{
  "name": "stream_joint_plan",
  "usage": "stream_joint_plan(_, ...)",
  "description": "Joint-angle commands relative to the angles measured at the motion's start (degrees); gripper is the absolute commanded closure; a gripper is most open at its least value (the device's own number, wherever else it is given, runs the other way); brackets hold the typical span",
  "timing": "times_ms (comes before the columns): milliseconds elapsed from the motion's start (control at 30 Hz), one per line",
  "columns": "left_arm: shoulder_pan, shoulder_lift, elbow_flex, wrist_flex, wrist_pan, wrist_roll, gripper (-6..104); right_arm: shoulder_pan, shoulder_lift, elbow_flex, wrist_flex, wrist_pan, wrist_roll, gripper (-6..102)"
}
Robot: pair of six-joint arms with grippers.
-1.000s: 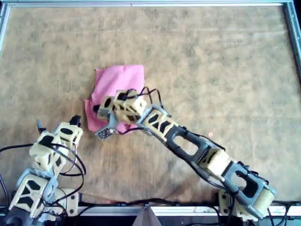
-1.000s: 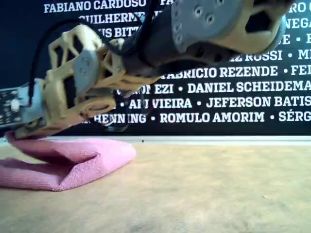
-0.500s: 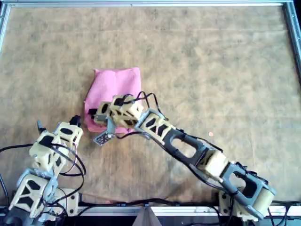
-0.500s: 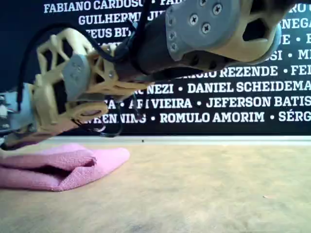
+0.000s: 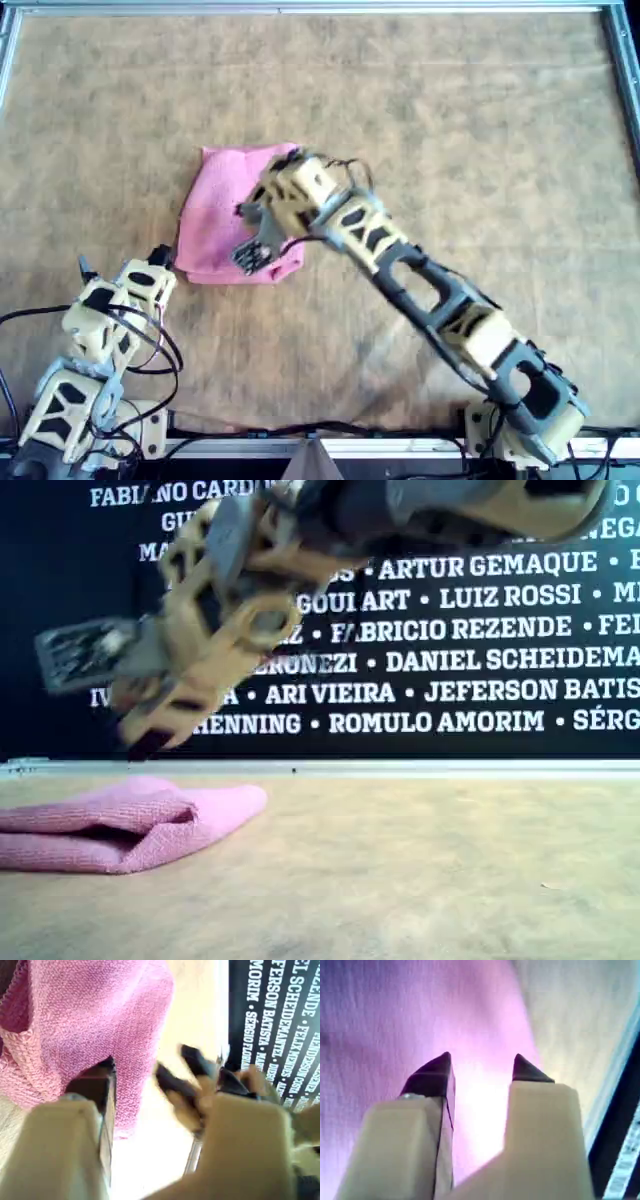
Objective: Fold a cloth
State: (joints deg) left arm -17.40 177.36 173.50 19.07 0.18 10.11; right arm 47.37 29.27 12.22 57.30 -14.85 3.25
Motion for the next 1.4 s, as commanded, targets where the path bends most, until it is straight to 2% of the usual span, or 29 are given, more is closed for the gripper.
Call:
stream_joint_plan(0, 1.2, 0.8, -1.1, -0.2, -0.4, 0.2, 27, -4.9, 12.1, -5.1, 10.4, -0.1, 0.26, 48)
stream_joint_plan(133, 1.2, 0.8, -1.1, -0.1, -0.4, 0.2, 27, -9.5, 14.3, -5.1, 21.5, -0.1, 0.53, 51)
stream_joint_plan(200, 1.2, 0.7, -1.1, 0.0, -0.4, 0.2, 27, -11.2, 14.4, -5.1, 25.7, -0.1, -0.26, 57)
stream_joint_plan(367, 1.2, 0.7, -1.1, 0.0, -0.4, -0.3, 27, -16.9, 14.0, -5.1, 27.2, -0.8, 0.09, 84)
stream_joint_plan(467, 1.2, 0.7, -1.1, 0.0, -0.4, -0.4, 27, -19.2, 14.7, -3.7, 27.3, -0.4, 0.53, 96)
stream_joint_plan(600, 1.2, 0.7, -1.1, 0.0, -0.4, -0.6, 27, -21.7, 17.5, -3.5, 28.4, -0.1, 0.53, 94)
stream_joint_plan(667, 1.2, 0.7, -1.1, 0.0, -0.4, 0.0, 29, -23.2, 19.7, -3.5, 28.4, 0.0, 0.53, 94)
stream_joint_plan(800, 1.9, 0.7, -1.4, 0.0, -0.4, 0.2, 41, -28.5, 28.7, -0.4, 28.6, 0.0, 0.26, 94)
stream_joint_plan(967, 7.3, 0.8, -3.0, 0.0, -0.4, 0.2, 60, -37.4, 45.2, 15.0, 28.6, 0.0, 0.53, 94)
stream_joint_plan(1033, 8.6, 0.8, -4.5, 0.0, -0.4, 0.2, 67, -40.5, 52.6, 23.8, 28.5, 0.0, 0.53, 94)
stream_joint_plan(1267, 8.3, 0.8, -5.2, 0.0, 0.7, 0.0, 97, -48.6, 75.3, 50.9, 27.2, 0.0, -0.53, 95)
stream_joint_plan(1367, 8.2, 0.9, -5.3, -0.1, 0.7, 0.2, 101, -51.8, 82.5, 56.9, 26.5, 0.0, -1.23, 95)
